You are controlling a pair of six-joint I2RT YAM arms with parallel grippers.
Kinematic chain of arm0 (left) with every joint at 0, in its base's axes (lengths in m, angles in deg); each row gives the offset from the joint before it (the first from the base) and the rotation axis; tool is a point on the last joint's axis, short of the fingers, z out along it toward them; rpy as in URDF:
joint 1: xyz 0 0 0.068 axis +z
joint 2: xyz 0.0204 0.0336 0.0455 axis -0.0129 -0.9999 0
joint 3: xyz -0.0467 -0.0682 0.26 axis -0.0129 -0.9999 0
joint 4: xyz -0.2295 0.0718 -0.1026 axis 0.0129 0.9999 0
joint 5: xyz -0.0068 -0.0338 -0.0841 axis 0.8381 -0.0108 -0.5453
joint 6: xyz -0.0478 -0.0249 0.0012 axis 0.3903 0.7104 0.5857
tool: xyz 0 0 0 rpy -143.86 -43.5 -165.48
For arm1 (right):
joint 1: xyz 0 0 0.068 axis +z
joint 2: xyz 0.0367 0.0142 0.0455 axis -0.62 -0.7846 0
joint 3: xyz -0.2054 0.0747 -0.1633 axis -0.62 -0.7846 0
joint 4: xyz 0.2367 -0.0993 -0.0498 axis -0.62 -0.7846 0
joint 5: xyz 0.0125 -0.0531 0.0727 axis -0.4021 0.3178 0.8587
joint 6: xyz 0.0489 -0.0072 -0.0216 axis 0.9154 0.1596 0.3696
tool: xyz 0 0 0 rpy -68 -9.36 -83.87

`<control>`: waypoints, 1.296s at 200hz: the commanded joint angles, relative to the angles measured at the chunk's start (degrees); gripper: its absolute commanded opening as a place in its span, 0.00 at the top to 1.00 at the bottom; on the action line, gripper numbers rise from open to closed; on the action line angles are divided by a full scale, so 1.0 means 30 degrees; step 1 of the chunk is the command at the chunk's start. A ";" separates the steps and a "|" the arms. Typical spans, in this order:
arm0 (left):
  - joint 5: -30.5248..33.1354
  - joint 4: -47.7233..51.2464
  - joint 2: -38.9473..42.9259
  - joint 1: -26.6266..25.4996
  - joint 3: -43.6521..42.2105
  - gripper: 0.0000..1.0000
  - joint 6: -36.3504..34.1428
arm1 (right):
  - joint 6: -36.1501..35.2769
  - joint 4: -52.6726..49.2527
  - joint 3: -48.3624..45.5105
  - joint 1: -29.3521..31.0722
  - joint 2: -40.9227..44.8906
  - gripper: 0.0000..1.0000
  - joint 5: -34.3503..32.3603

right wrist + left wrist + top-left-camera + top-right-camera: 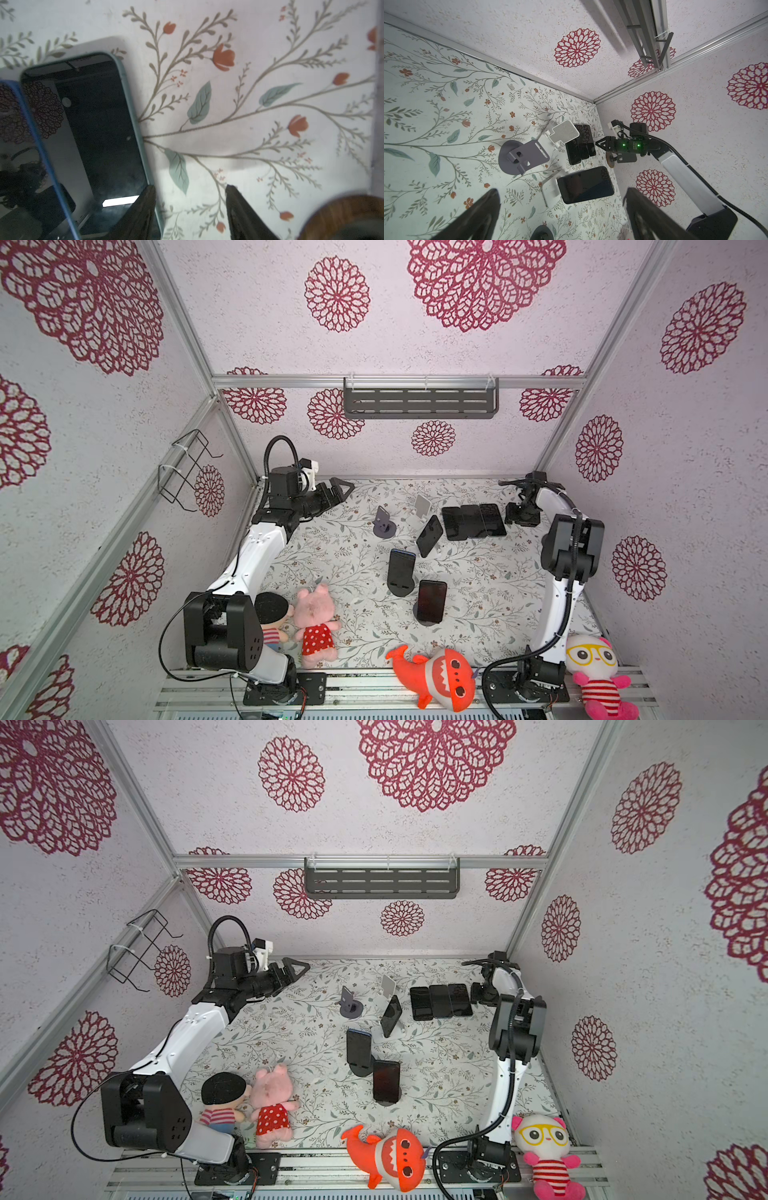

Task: Remove the phone from the phone stand
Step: 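Draw the right gripper back toward the middle while the left arm reaches forward, then move the left gripper to the black phone on the dark round stand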

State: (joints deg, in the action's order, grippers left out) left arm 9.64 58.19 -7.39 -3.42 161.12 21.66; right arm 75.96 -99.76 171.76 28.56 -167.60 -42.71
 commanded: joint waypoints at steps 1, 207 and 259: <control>-0.0829 0.0091 -0.0499 -0.0300 0.0736 0.01 -0.1721 | 0.0392 0.0059 -0.0766 0.0000 0.3363 0.39 0.0761; -0.4447 0.4445 0.1082 -0.6067 -0.1950 0.05 -1.4358 | 0.3842 0.0506 -1.3758 0.5886 1.9727 0.36 0.4089; -0.5006 0.4446 -0.0751 -0.6570 -0.1408 0.08 -1.5799 | 0.3393 -0.0670 -1.3590 0.5890 2.0951 0.37 0.3548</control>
State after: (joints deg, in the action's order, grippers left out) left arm -2.40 72.11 -8.06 -22.85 155.76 -20.74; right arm 86.26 -99.12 129.14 46.35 -106.95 -31.38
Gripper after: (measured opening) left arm 0.940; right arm 0.631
